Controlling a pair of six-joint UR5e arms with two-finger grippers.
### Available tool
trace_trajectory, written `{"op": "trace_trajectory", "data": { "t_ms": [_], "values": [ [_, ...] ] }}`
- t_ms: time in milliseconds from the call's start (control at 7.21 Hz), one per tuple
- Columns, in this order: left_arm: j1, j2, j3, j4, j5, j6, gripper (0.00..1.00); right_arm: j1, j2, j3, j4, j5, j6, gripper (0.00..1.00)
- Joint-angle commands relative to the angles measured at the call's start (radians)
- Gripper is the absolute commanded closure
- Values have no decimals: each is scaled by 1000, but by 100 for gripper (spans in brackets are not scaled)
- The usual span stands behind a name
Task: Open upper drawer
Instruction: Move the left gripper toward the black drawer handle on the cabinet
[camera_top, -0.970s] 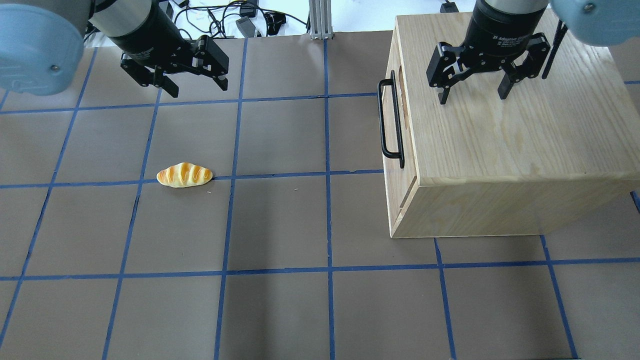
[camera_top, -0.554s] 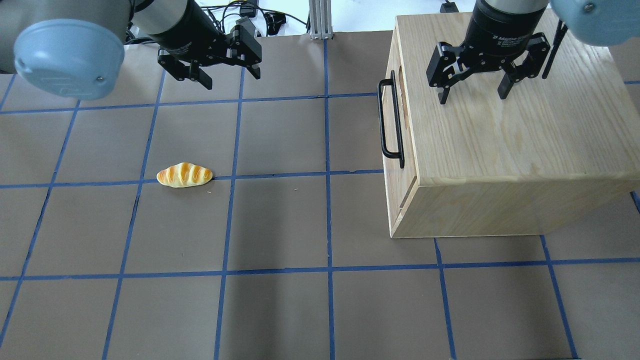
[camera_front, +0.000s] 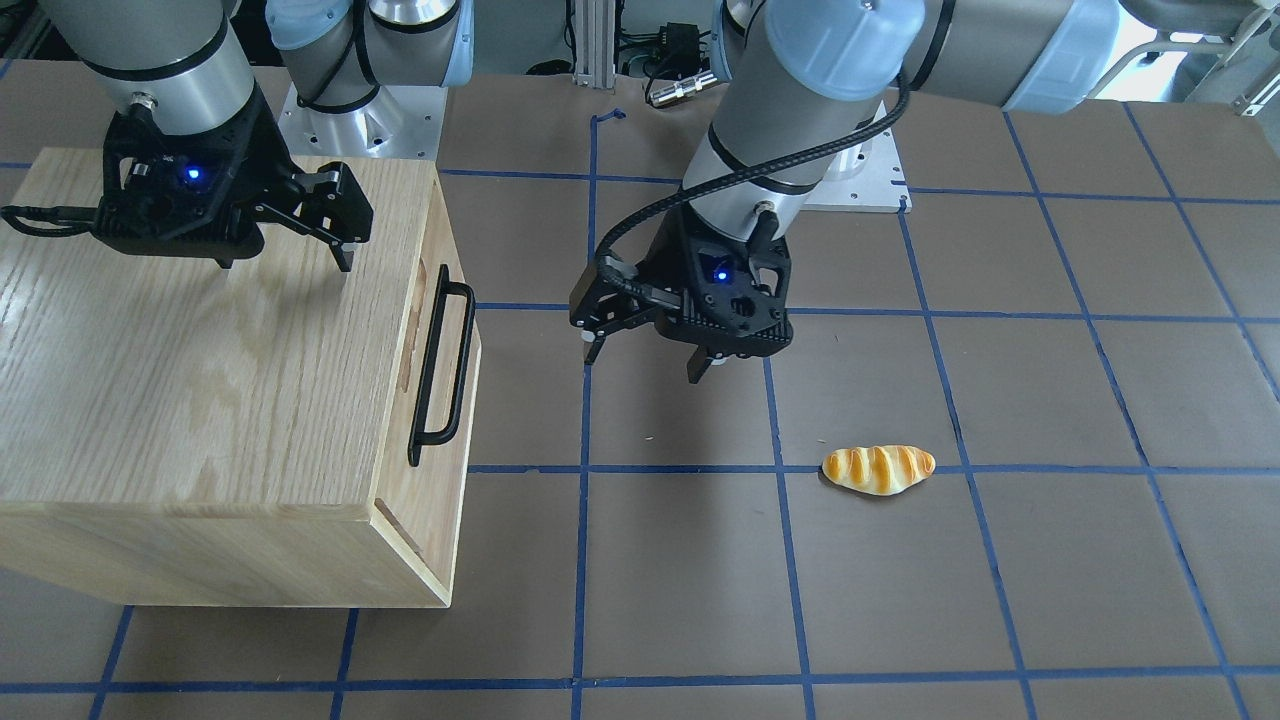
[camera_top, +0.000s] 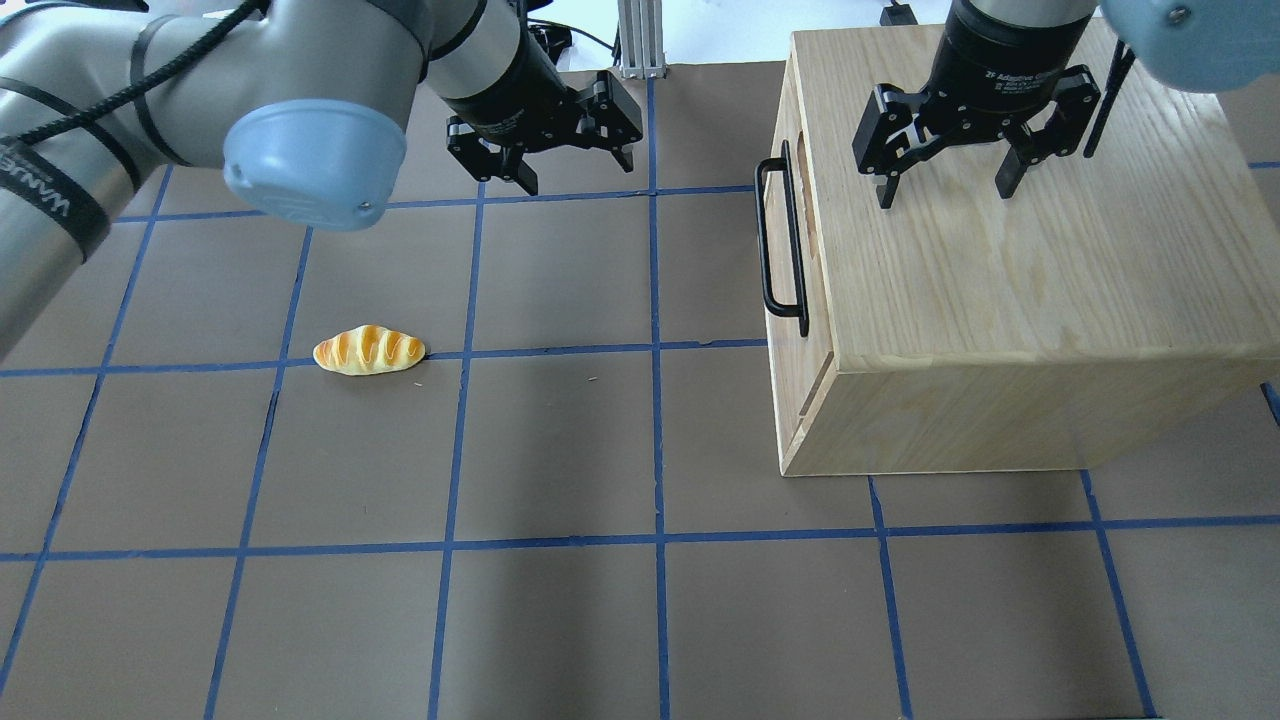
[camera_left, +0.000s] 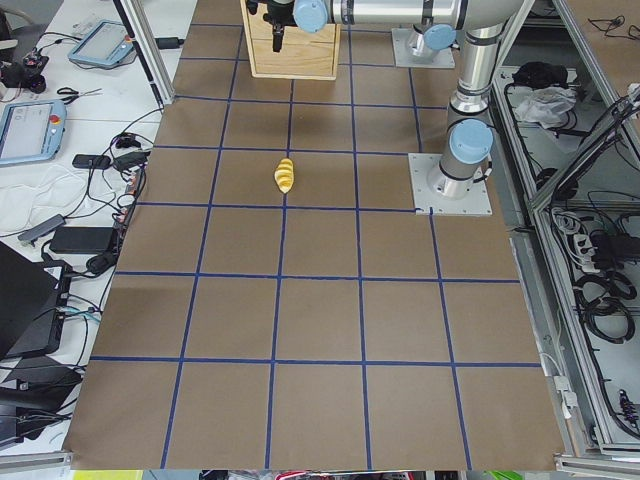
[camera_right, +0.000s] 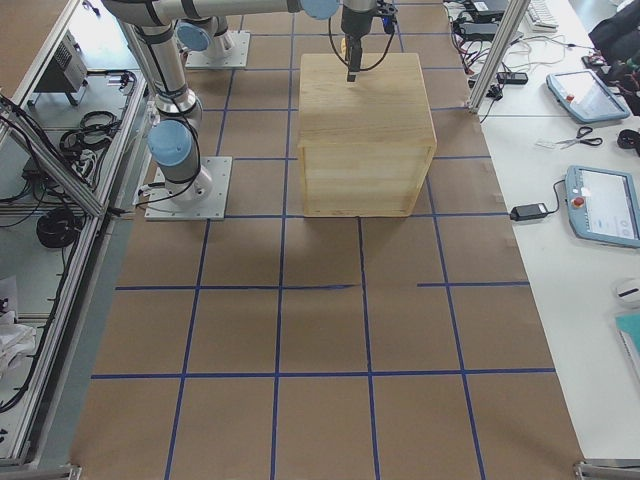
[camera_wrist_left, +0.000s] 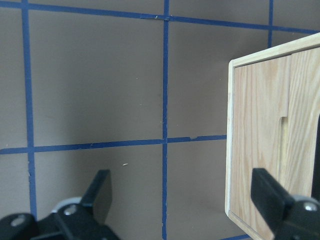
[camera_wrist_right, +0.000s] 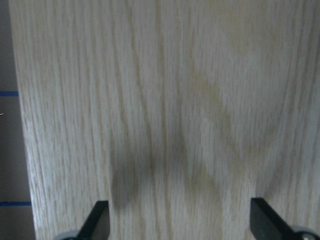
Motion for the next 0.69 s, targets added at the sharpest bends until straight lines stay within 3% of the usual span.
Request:
{"op": "trace_trajectory", "data": {
  "t_ms": [0,554],
  "values": [
    [-61,-37,0,55,-33,-68,0,0,0,0,0,0,1,0],
    [-137,-83,0,106,-33,-139,0,0,0,0,0,0,1,0]
  ]
}}
